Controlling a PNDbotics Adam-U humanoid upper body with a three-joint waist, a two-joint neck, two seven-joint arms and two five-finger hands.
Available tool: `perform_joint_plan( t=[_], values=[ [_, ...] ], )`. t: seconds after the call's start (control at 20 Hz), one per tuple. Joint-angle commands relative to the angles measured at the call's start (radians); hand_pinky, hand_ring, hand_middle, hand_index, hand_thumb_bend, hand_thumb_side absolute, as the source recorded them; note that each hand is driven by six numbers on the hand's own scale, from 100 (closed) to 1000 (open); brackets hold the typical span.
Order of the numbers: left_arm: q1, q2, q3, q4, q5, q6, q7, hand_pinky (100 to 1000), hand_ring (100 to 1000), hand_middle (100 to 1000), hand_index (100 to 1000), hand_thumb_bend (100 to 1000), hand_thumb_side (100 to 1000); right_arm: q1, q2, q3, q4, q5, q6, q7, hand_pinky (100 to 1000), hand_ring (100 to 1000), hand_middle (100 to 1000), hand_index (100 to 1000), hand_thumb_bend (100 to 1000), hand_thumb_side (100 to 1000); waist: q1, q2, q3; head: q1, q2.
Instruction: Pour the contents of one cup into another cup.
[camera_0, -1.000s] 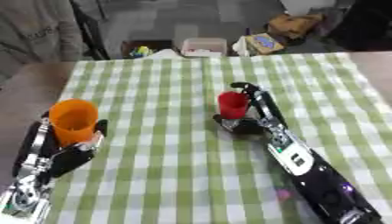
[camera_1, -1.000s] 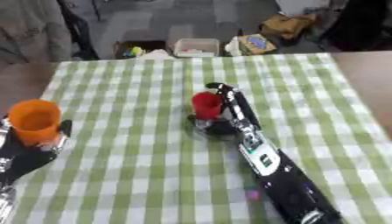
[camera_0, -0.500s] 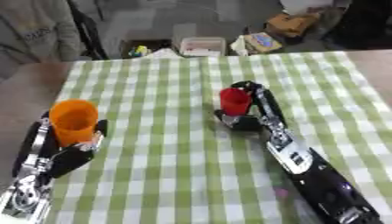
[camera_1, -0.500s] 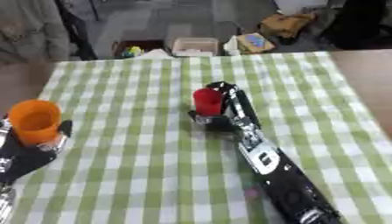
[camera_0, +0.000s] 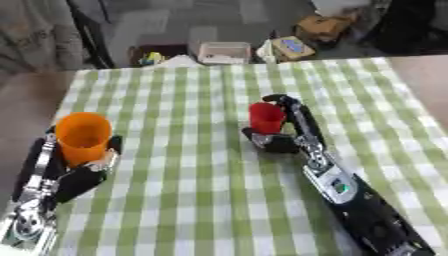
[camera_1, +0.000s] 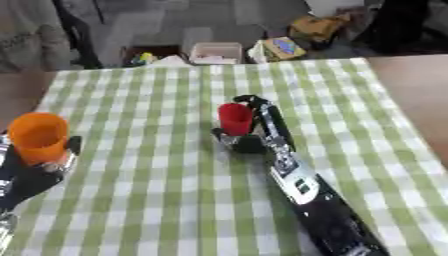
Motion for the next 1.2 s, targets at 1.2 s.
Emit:
perform_joint_plan(
  t=[1.2],
  values=[
    [-0.035, 0.128, 0.004, -0.066, -0.040, 0.046, -0.080, 455, 418, 264, 551, 206, 201, 0.088, -0.084, 0.206, -0.332, -0.071, -0.016, 0.308, 361, 373, 235, 788, 289, 100, -0.024, -0.055, -0.033, 0.002, -0.015]
  ],
)
